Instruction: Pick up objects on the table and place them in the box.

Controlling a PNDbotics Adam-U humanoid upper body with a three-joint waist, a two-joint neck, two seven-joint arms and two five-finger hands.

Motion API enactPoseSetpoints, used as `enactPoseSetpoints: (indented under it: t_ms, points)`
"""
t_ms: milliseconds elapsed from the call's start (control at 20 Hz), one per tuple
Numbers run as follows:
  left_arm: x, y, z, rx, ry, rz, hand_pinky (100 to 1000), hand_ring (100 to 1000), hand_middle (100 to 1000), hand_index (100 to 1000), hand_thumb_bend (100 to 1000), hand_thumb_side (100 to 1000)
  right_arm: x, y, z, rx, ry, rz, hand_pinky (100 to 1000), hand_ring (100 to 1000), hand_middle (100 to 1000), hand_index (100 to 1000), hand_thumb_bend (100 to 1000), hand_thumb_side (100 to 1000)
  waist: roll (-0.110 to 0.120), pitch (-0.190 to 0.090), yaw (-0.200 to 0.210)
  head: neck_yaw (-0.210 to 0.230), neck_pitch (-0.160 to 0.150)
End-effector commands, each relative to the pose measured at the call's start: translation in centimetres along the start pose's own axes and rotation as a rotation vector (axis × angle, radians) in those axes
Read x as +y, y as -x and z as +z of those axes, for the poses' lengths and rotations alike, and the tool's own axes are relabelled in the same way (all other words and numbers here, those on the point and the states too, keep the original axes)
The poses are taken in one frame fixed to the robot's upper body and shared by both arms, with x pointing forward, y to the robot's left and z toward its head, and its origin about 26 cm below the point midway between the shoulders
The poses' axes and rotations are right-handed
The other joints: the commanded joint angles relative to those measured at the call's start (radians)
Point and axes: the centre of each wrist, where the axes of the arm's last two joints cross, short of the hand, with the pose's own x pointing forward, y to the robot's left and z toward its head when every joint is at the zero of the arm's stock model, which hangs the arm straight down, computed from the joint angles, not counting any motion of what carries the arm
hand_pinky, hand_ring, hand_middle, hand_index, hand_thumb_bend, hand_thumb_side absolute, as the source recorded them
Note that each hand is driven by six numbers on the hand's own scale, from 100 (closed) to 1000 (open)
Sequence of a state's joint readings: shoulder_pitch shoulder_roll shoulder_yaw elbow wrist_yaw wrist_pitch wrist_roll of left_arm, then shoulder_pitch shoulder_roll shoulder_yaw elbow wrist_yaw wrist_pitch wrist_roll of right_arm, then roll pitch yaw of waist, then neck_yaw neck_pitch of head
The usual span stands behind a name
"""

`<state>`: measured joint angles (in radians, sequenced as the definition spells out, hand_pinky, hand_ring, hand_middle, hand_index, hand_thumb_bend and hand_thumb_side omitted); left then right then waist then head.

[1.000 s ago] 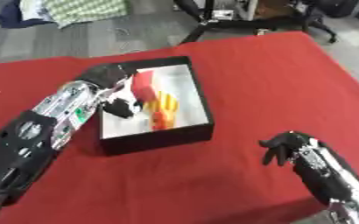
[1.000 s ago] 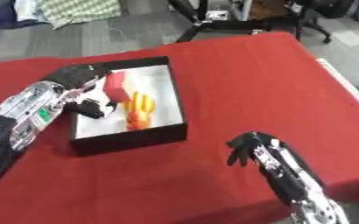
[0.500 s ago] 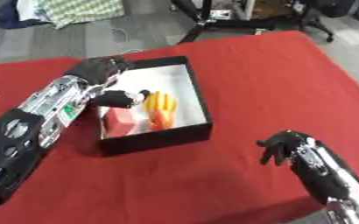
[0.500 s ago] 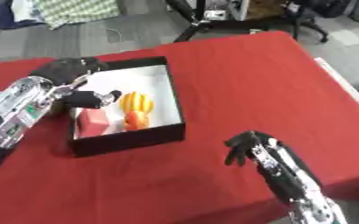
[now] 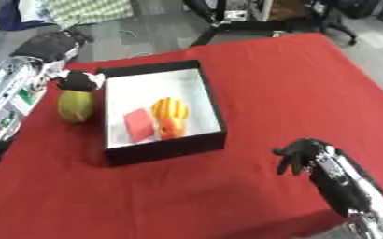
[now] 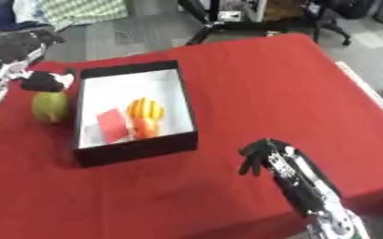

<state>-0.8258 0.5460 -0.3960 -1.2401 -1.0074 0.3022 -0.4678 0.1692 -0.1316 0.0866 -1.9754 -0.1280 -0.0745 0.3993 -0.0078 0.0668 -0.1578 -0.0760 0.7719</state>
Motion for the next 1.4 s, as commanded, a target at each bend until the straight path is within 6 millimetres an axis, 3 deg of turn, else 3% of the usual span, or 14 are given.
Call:
enactPoseSetpoints:
  t_ms: [50, 400, 600, 750, 850, 1000, 1100, 1400]
  points:
    - [-0.7, 2.3, -0.6, 0.104, 0.057, -0.012, 868, 839, 903, 974, 231, 702, -0.1, -0.5, 0.0, -0.014, -0.001, 0.015, 878, 491, 301, 608, 100, 742, -0.001, -0.012, 0.002, -0.008, -0.002]
    - [-5.9, 2.2, -1.9, 0.091, 0.165, 0.064, 849, 821, 892, 972, 146, 857, -0.1, -0.5, 0.0, -0.014, 0.006, 0.017, 879, 491, 302, 608, 100, 773, -0.004, -0.002, 0.004, -0.008, -0.002]
    - [-7.4, 1.9, -2.2, 0.064, 0.195, 0.112, 832, 793, 863, 952, 115, 807, -0.1, -0.6, -0.1, -0.016, 0.006, 0.017, 879, 491, 302, 608, 100, 767, -0.005, -0.001, 0.003, -0.011, -0.002]
    - [-8.1, 1.3, -2.3, 0.043, 0.195, 0.124, 791, 707, 779, 906, 100, 552, -0.1, -0.6, -0.1, -0.016, 0.006, 0.017, 879, 491, 302, 608, 100, 775, -0.005, -0.001, 0.003, -0.011, -0.002]
    - [-8.4, 0.9, -2.3, 0.024, 0.196, 0.121, 745, 585, 625, 808, 100, 234, -0.1, -0.6, -0.1, -0.015, 0.005, 0.017, 879, 491, 302, 608, 100, 779, -0.005, 0.0, 0.003, -0.012, -0.002]
    - [-7.8, 0.6, -2.1, -0.001, 0.151, 0.108, 656, 418, 408, 620, 100, 240, -0.1, -0.6, -0.1, -0.014, 0.004, 0.017, 879, 491, 302, 608, 100, 777, -0.005, 0.0, 0.003, -0.012, -0.002]
    - [-6.5, 0.7, -1.9, -0.011, 0.085, 0.106, 620, 362, 328, 538, 100, 245, -0.1, -0.5, -0.1, -0.013, 0.006, 0.017, 879, 491, 302, 608, 100, 781, -0.004, -0.001, 0.003, -0.013, -0.002]
    - [0.0, 0.8, -0.5, -0.1, -0.171, 0.122, 612, 336, 298, 520, 100, 261, -0.1, -0.5, 0.1, -0.004, 0.006, 0.017, 879, 491, 302, 608, 100, 784, -0.001, -0.009, 0.003, -0.014, -0.002]
